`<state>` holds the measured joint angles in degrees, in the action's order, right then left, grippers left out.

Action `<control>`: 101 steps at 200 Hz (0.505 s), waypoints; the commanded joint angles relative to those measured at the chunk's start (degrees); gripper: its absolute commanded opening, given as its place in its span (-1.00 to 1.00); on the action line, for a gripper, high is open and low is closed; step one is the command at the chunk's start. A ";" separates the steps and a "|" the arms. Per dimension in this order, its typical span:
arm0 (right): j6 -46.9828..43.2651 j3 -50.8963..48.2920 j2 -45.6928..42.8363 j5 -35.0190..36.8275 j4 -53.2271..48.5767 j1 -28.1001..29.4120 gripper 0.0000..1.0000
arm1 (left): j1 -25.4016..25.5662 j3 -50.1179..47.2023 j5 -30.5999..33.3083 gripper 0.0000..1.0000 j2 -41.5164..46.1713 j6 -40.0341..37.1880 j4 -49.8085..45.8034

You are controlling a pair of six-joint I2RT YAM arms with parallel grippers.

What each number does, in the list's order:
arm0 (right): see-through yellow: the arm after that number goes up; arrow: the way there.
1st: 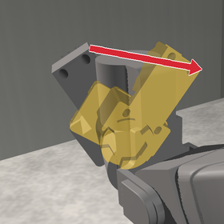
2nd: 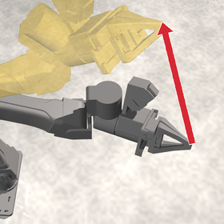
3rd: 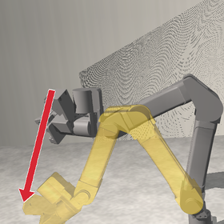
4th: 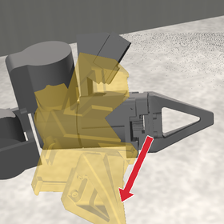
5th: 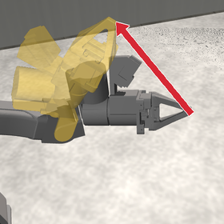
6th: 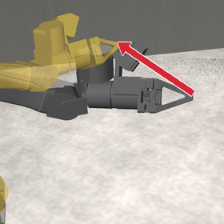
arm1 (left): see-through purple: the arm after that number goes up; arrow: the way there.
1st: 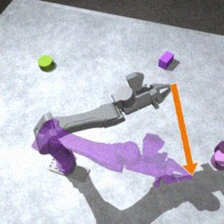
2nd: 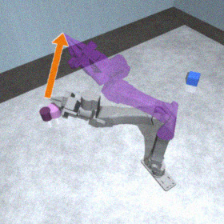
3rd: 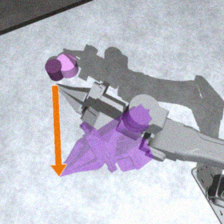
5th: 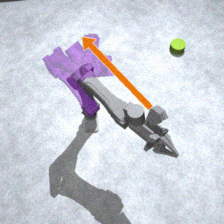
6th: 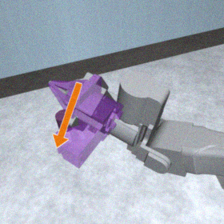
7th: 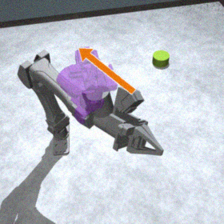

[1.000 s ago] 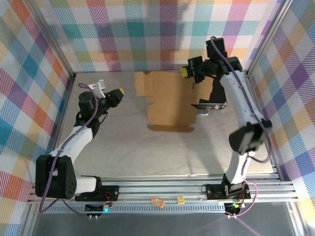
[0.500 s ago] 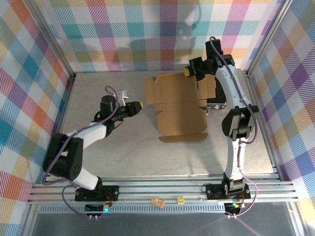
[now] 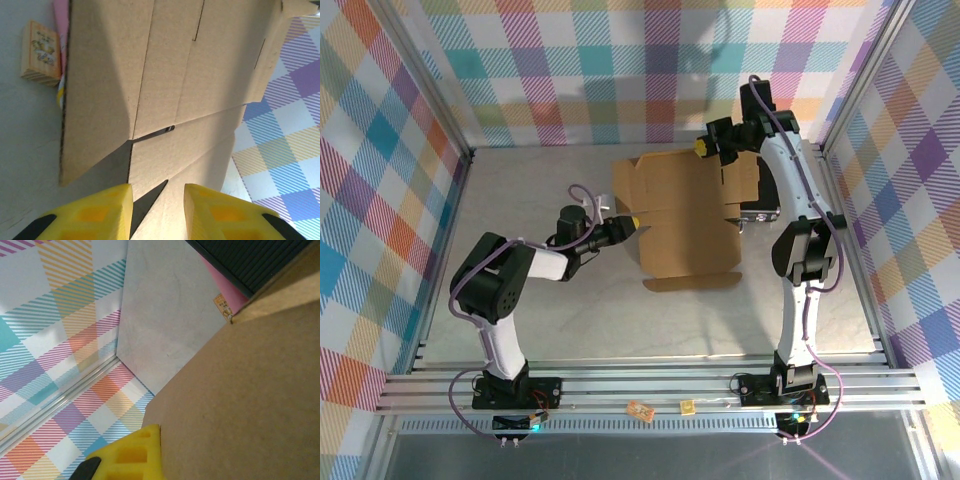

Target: Fold the paper box

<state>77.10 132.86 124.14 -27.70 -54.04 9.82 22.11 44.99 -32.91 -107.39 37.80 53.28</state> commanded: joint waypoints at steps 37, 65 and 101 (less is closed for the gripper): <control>0.64 1.26 -2.73 -1.75 0.65 -0.70 -1.00 | 2.40 4.83 2.59 -0.29 -2.86 -0.85 4.49; 1.05 1.26 -2.70 -2.25 1.05 -0.77 -1.00 | 2.92 5.67 3.87 -0.28 -3.99 -0.11 5.68; 1.12 1.09 -2.90 -2.34 1.13 -1.04 -1.00 | 4.30 5.83 5.14 -0.29 -3.24 -2.02 2.03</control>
<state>77.54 132.86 124.14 -28.58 -53.41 9.30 25.06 49.78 -29.15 -110.69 38.09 55.61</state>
